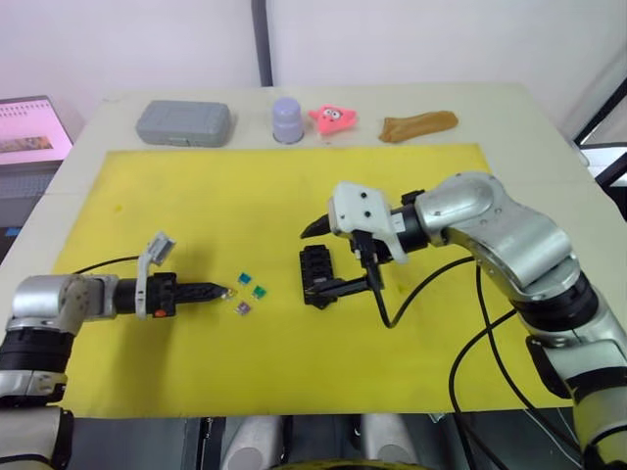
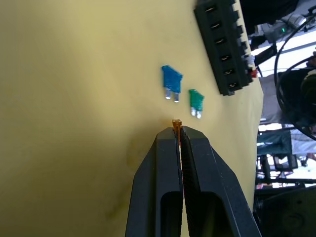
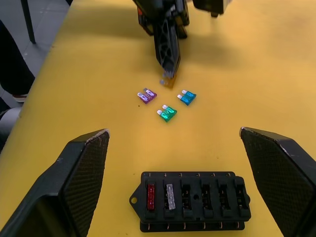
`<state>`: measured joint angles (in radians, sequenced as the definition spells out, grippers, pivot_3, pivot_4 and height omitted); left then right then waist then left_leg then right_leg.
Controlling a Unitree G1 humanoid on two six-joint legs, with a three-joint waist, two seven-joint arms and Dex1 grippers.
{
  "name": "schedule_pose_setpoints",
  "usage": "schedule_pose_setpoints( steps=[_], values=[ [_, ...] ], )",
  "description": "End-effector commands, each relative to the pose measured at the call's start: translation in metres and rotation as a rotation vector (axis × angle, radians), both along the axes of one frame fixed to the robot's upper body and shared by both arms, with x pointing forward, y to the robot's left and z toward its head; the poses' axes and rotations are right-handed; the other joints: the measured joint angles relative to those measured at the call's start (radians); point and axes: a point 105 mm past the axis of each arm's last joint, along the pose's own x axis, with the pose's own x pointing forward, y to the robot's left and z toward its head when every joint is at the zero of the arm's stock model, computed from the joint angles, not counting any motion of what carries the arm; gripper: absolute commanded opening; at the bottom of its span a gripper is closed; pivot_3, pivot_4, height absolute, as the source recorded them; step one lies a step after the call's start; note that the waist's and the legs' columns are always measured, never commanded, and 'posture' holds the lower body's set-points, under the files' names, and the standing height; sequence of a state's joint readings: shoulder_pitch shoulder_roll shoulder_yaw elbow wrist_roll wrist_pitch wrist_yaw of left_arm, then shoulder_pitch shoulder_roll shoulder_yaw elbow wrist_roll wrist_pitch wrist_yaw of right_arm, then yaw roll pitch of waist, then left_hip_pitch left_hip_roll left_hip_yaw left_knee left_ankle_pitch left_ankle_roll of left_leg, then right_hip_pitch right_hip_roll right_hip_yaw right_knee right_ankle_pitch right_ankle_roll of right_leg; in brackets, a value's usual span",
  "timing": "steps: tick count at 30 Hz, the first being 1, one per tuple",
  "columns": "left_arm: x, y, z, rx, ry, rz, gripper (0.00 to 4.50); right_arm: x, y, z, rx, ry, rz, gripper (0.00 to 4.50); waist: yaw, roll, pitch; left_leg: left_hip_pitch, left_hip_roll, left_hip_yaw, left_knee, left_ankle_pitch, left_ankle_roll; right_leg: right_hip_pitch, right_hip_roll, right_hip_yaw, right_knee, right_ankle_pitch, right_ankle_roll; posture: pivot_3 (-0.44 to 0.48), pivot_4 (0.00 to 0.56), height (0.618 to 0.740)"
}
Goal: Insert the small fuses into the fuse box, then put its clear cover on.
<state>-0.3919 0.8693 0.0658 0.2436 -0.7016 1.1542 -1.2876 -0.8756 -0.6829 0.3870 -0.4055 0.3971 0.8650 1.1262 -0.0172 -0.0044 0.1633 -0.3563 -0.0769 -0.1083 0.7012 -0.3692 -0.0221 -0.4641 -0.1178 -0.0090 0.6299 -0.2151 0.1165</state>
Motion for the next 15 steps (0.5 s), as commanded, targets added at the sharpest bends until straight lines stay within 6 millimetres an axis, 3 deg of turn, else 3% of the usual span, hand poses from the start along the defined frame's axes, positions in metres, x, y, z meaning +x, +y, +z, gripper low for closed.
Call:
schedule_pose_setpoints(
  steps=[1, 6, 10, 15],
  values=[
    [-0.004, 0.001, 0.029, -0.026, -0.105, -0.023, 0.03, 0.0, -0.001, 0.009, 0.033, 0.012, -0.005, 4.5, 0.0, 0.0, 0.0, 0.0, 0.0, 0.0, 0.0, 0.0, 0.0, 0.0, 0.0, 0.0, 0.0, 0.0, 0.0, 0.0, 0.15, 0.74],
    [-0.004, -0.01, 0.071, -0.056, -0.283, -0.076, 0.03, 0.001, -0.004, 0.014, 0.107, 0.162, -0.053, 4.5, 0.005, 0.0, 0.0, 0.0, 0.0, 0.0, 0.0, 0.0, 0.0, 0.0, 0.0, 0.0, 0.0, 0.0, 0.0, 0.0, 0.15, 0.74],
    [-0.005, -0.043, 0.108, -0.027, -0.506, -0.213, 0.03, 0.003, -0.01, 0.029, 0.173, 0.261, -0.09, 4.5, 0.007, -0.001, 0.0, -0.001, -0.001, -0.001, 0.0, 0.0, 0.0, 0.001, -0.001, 0.0, -0.001, 0.0, 0.0, 0.0, 0.15, 0.74],
    [-0.006, -0.082, 0.134, -0.043, -0.683, -0.353, 0.03, 0.004, -0.016, 0.039, 0.214, 0.309, -0.114, 4.5, 0.001, 0.0, 0.0, 0.0, 0.0, 0.0, -0.001, 0.0, 0.0, 0.001, -0.001, 0.0, -0.001, 0.0, 0.0, 0.0, 0.15, 0.74]
  ],
)
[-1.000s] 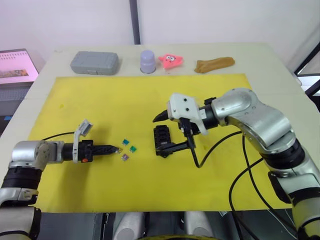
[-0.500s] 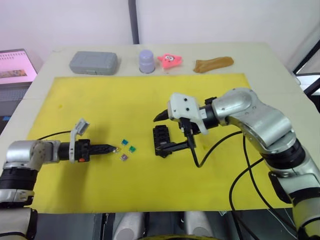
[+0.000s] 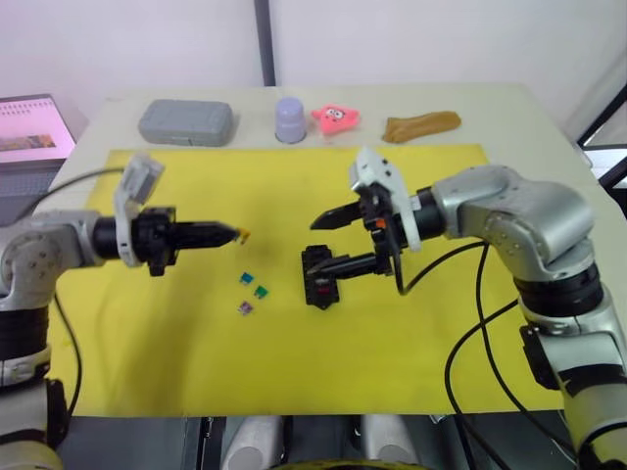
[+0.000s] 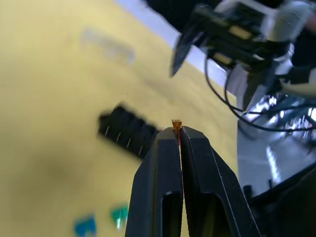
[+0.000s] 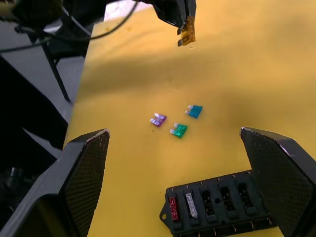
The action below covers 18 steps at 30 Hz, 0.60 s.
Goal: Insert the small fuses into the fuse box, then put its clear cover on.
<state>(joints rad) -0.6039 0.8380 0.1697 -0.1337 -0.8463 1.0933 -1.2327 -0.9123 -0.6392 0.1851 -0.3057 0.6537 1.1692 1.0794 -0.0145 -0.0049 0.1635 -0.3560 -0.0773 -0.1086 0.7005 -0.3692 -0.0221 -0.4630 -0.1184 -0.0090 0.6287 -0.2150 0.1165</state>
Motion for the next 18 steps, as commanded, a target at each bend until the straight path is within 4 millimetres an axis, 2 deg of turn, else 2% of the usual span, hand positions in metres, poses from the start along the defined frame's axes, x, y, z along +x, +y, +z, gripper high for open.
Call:
schedule_pose_setpoints(
  steps=[1, 5, 8, 11, 12, 17, 18],
  values=[
    [-0.005, -0.023, 0.017, -0.018, -0.108, -0.096, 0.03, -0.001, -0.001, 0.017, 0.046, -0.008, -0.007, 4.5, -0.004, 0.0, 0.0, 0.0, 0.0, 0.0, 0.0, 0.0, 0.0, 0.0, 0.0, 0.0, 0.0, 0.0, 0.0, 0.0, 0.15, 0.74],
    [-0.007, -0.039, 0.02, -0.027, -0.143, -0.158, 0.03, 0.001, -0.001, 0.021, 0.065, 0.003, -0.022, 4.5, -0.006, 0.0, 0.0, 0.0, 0.0, 0.001, 0.0, 0.0, 0.0, -0.001, 0.0, 0.0, 0.0, 0.0, 0.0, 0.0, 0.15, 0.74],
    [-0.007, -0.043, 0.019, -0.028, -0.145, -0.169, 0.03, 0.001, 0.0, 0.023, 0.076, 0.011, -0.026, 4.5, -0.004, 0.0, 0.0, 0.0, 0.0, 0.001, 0.0, 0.0, 0.0, -0.001, 0.0, 0.0, 0.0, 0.0, 0.0, 0.0, 0.15, 0.74],
    [-0.006, -0.045, 0.016, -0.019, -0.15, -0.176, 0.0, 0.0, 0.001, 0.026, 0.092, 0.02, -0.026, 3.61, -0.004, 0.0, 0.0, 0.0, 0.0, 0.001, 0.0, 0.0, 0.0, -0.001, 0.0, 0.0, 0.0, 0.0, 0.0, 0.0, 0.15, 0.74],
    [-0.005, -0.045, 0.015, -0.017, -0.15, -0.176, 0.0, 0.0, 0.001, 0.027, 0.093, 0.024, -0.028, 3.14, -0.004, 0.0, 0.0, 0.0, 0.0, 0.001, 0.0, 0.0, 0.0, -0.001, 0.0, 0.0, 0.0, 0.0, 0.0, 0.0, 0.15, 0.74],
    [-0.003, -0.046, 0.015, -0.02, -0.156, -0.172, 0.0, -0.003, 0.006, 0.028, 0.104, 0.06, -0.021, 3.14, -0.003, 0.0, 0.0, 0.0, 0.0, 0.001, 0.0, 0.0, 0.0, -0.001, 0.0, 0.0, 0.0, 0.0, 0.0, 0.0, 0.15, 0.74],
    [-0.002, -0.046, 0.015, -0.018, -0.156, -0.168, 0.0, -0.004, 0.007, 0.028, 0.109, 0.066, -0.015, 2.91, -0.003, 0.0, 0.0, 0.0, 0.0, 0.001, 0.0, 0.0, 0.0, -0.001, 0.0, 0.0, 0.0, 0.0, 0.0, 0.0, 0.15, 0.74]
  ],
)
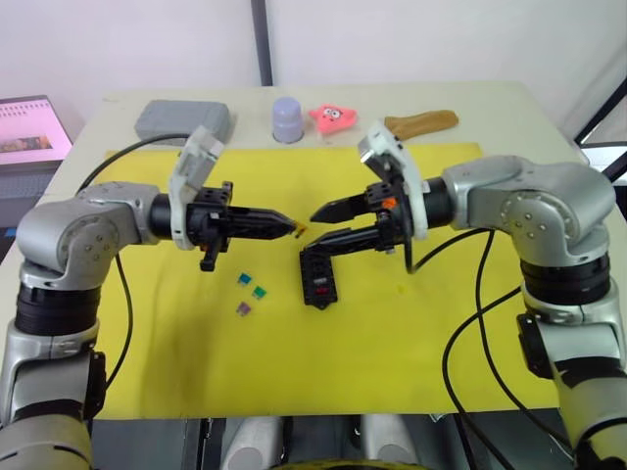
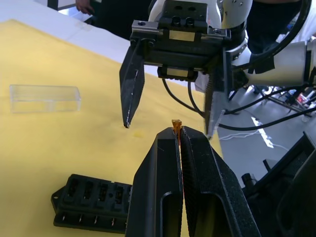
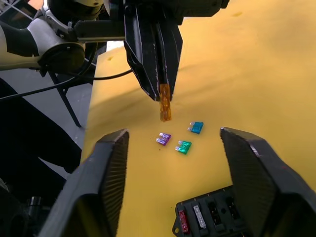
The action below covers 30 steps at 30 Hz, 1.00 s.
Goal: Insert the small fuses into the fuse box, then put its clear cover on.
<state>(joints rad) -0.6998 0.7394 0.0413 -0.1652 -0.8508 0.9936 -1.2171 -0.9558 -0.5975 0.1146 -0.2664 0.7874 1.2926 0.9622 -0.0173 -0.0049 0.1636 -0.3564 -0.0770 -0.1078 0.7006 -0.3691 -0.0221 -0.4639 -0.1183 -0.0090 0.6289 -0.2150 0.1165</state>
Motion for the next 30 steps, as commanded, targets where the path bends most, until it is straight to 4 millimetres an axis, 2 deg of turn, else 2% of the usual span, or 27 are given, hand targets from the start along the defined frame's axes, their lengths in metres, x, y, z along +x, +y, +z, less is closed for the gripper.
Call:
schedule_pose_setpoints(
  steps=[1, 2, 4, 12, 15, 24, 27, 30],
  values=[
    [-0.0002, -0.0016, 0.0072, 0.001, -0.045, -0.003, 0.0, -0.0059, 0.005, 0.015, 0.045, -0.023, 0.03, 2.65, 0.0, 0.0, 0.0, 0.0, 0.0, 0.0, 0.0, 0.0, 0.0, 0.0, 0.0, 0.0, 0.0, 0.0, 0.0, 0.0, 0.15, 0.74],
    [-0.0002, -0.0015, 0.007, 0.003, -0.046, -0.003, 0.0, -0.0059, 0.0055, 0.0149, 0.045, -0.022, 0.029, 2.33, -0.001, 0.0, 0.0, 0.0, 0.0, 0.0, 0.0, 0.0, 0.0, 0.0, 0.0, 0.0, 0.0, 0.0, 0.0, 0.0, 0.15, 0.74],
    [-0.0004, -0.0013, 0.0067, 0.005, -0.047, -0.003, 0.0, -0.0054, 0.0064, 0.0149, 0.045, -0.017, 0.023, 1.41, 0.0, 0.0, 0.0, 0.0, 0.0, 0.0, 0.0, 0.0, 0.0, 0.0, 0.0, 0.0, 0.0, 0.0, 0.0, 0.0, 0.15, 0.74],
    [0.0007, -0.0004, 0.0068, 0.006, -0.051, 0.013, 0.0, -0.0071, 0.0096, 0.0141, 0.043, -0.004, 0.034, 1.41, -0.001, 0.0, 0.0, 0.0, 0.0, 0.0, 0.0, 0.0, 0.0, 0.0, 0.0, 0.0, 0.0, 0.0, 0.0, 0.0, 0.15, 0.74],
    [0.0006, -0.0001, 0.0062, 0.008, -0.052, 0.016, 0.0, -0.0069, 0.0102, 0.0129, 0.038, -0.002, 0.033, 0.66, -0.001, 0.0, 0.0, 0.0, 0.0, 0.0, 0.0, 0.0, 0.0, 0.0, 0.0, 0.0, 0.0, 0.0, 0.0, 0.0, 0.15, 0.74],
    [0.0009, 0.0009, 0.0049, 0.013, -0.052, 0.02, 0.0, -0.007, 0.0111, 0.012, 0.034, -0.01, 0.034, 0.66, -0.001, 0.0, 0.0, 0.0, 0.0, 0.0, 0.0, 0.0, 0.0, 0.0, 0.0, 0.0, 0.0, 0.0, 0.0, 0.0, 0.15, 0.74],
    [0.0012, 0.0012, 0.0045, 0.016, -0.054, 0.021, 0.0, -0.0079, 0.0115, 0.0127, 0.036, -0.011, 0.038, 0.03, -0.001, 0.0, 0.0, 0.0, 0.0, 0.0, 0.0, 0.0, 0.0, 0.0, 0.0, 0.0, 0.0, 0.0, 0.0, 0.0, 0.15, 0.74],
    [0.0012, 0.0014, 0.0038, 0.018, -0.055, 0.021, 0.0, -0.0081, 0.0119, 0.0128, 0.037, -0.012, 0.039, 0.03, -0.001, 0.0, 0.0, 0.0, 0.0, 0.0, 0.0, 0.0, 0.0, 0.0, 0.0, 0.0, 0.0, 0.0, 0.0, 0.0, 0.15, 0.74]
  ],
)
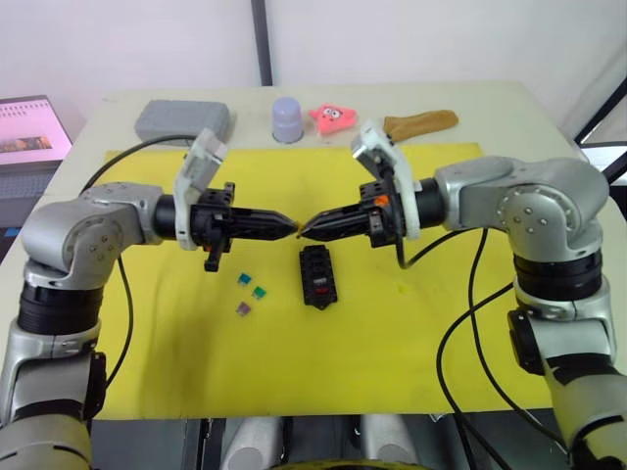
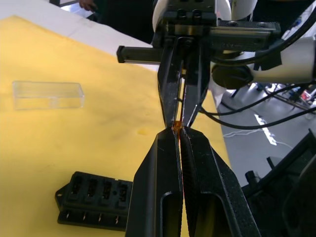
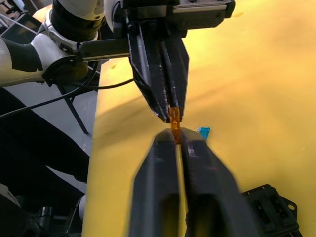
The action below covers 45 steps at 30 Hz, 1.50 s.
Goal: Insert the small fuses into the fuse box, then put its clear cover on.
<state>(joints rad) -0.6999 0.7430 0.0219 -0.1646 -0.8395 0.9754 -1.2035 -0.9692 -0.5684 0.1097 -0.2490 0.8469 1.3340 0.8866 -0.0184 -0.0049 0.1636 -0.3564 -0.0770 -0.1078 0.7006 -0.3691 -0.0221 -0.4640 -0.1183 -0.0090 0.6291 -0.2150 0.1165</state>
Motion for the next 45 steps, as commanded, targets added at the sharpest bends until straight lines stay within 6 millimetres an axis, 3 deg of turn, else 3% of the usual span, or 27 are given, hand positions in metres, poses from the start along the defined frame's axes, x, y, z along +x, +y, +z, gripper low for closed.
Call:
schedule_pose_setpoints(
  steps=[1, 10, 11, 13, 15, 19, 28, 45],
  values=[
    [-0.001, 0.003, 0.007, 0.001, -0.046, 0.009, 0.0, -0.008, 0.006, 0.013, 0.026, -0.054, 0.05, 0.03, 0.0, 0.0, 0.0, 0.0, 0.0, 0.0, 0.0, 0.0, 0.0, 0.0, 0.0, 0.0, 0.0, 0.0, 0.0, 0.0, 0.15, 0.74],
    [0.001, 0.004, 0.0, 0.056, -0.09, 0.023, 0.0, -0.006, 0.005, 0.012, -0.009, -0.087, 0.039, 0.03, -0.001, 0.0, 0.0, 0.0, 0.0, 0.0, 0.0, 0.0, 0.0, 0.0, 0.0, 0.0, 0.0, 0.0, 0.0, 0.0, 0.15, 0.74],
    [0.002, 0.005, -0.001, 0.067, -0.102, 0.028, 0.65, -0.006, 0.005, 0.011, -0.02, -0.096, 0.038, 0.0, -0.001, 0.0, 0.0, 0.0, 0.0, 0.0, 0.0, 0.0, 0.0, 0.0, 0.0, 0.0, 0.0, 0.0, 0.0, 0.0, 0.15, 0.74],
    [0.003, 0.009, -0.009, 0.135, -0.162, 0.033, 1.34, 0.002, -0.001, -0.001, -0.152, -0.207, 0.014, 0.0, 0.0, 0.0, 0.0, 0.0, 0.0, 0.0, 0.0, 0.0, 0.0, 0.0, 0.0, 0.0, 0.0, 0.0, 0.0, 0.0, 0.15, 0.74],
    [0.005, 0.013, -0.027, 0.256, -0.24, 0.033, 2.36, 0.009, -0.009, -0.016, -0.3, -0.342, 0.028, 0.0, 0.001, 0.0, 0.0, 0.0, 0.0, 0.001, 0.0, 0.0, 0.0, -0.001, 0.0, 0.0, 0.0, 0.0, 0.0, 0.0, 0.15, 0.74],
    [0.01, 0.012, -0.051, 0.333, -0.316, 0.026, 4.37, 0.02, -0.015, -0.027, -0.421, -0.467, 0.078, 0.0, 0.001, 0.0, 0.0, 0.0, -0.002, 0.002, 0.0, 0.0, 0.0, 0.0, 0.0, 0.0, -0.001, 0.0, 0.0, 0.0, 0.15, 0.74],
    [0.017, 0.001, -0.093, 0.399, -0.409, 0.057, 4.45, 0.022, -0.012, -0.052, -0.534, -0.496, 0.177, 0.0, 0.004, 0.0, 0.0, -0.001, 0.0, 0.002, 0.0, 0.0, 0.0, -0.001, 0.0, 0.0, -0.001, 0.0, 0.0, 0.0, 0.15, 0.74],
    [0.017, -0.012, -0.099, 0.391, -0.446, 0.078, 4.45, 0.017, -0.001, -0.065, -0.549, -0.461, 0.213, 0.0, 0.004, 0.0, 0.0, -0.001, 0.0, 0.001, 0.0, 0.0, 0.0, -0.001, 0.0, 0.0, 0.0, 0.0, 0.0, 0.0, 0.15, 0.74]
  ],
)
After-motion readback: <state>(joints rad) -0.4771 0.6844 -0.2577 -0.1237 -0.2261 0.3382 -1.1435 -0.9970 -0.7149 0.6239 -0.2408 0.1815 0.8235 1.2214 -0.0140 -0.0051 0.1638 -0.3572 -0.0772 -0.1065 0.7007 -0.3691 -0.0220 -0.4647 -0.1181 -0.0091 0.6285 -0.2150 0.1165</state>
